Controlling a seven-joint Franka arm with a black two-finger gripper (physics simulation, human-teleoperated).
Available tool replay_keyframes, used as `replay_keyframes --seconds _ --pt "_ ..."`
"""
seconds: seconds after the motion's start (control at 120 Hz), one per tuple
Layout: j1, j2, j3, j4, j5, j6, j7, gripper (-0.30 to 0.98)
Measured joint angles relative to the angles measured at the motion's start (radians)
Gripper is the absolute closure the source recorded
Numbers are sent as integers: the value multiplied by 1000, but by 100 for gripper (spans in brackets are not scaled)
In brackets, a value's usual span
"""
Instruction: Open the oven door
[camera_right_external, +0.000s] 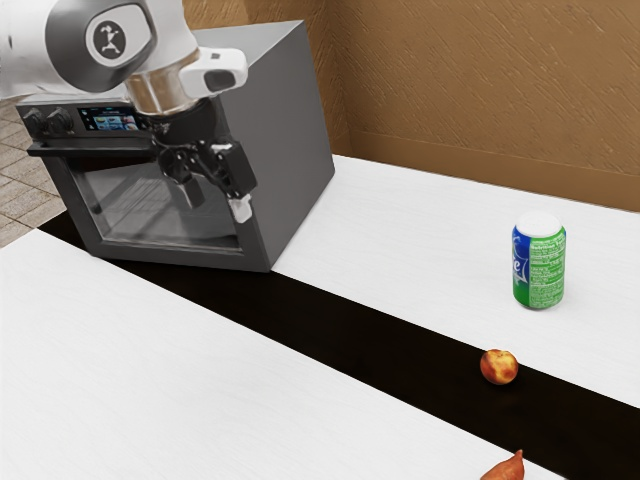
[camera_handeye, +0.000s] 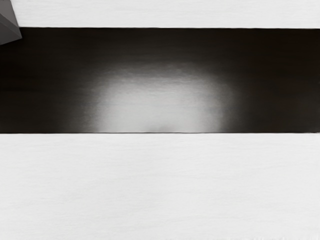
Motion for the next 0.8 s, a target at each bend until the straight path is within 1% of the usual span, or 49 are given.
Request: replay_keyframes --seconds 0.183,0.217,0.242,0.267,0.283,0.317,0.342,0.375,0.417,0.45,0.508,0.55,0.617,0.683,0.8 --pt "3 -9 1 13 -6 -9 31 0" --pt "4 -52 -5 71 -3 -13 42 0" --pt "7 -137 -23 103 -2 -19 82 0" --pt "13 -195 -41 117 -1 -33 124 0" --pt "12 -220 -48 126 14 -48 152 0" --pt "6 -262 -32 127 62 -80 209 0" --pt "12 -300 -14 88 103 -88 256 0" --pt "16 -348 35 7 143 -75 325 0" --pt "22 -367 109 -51 160 -48 417 0" --pt "23 -350 159 -73 160 -21 494 0" --pt "25 -281 265 -84 143 29 621 0" --pt "33 -217 308 -74 127 62 709 0" --pt "29 -140 334 -56 106 109 837 0" --pt "19 -114 345 -52 83 145 952 0" --pt "9 -63 369 -55 75 205 1122 0"
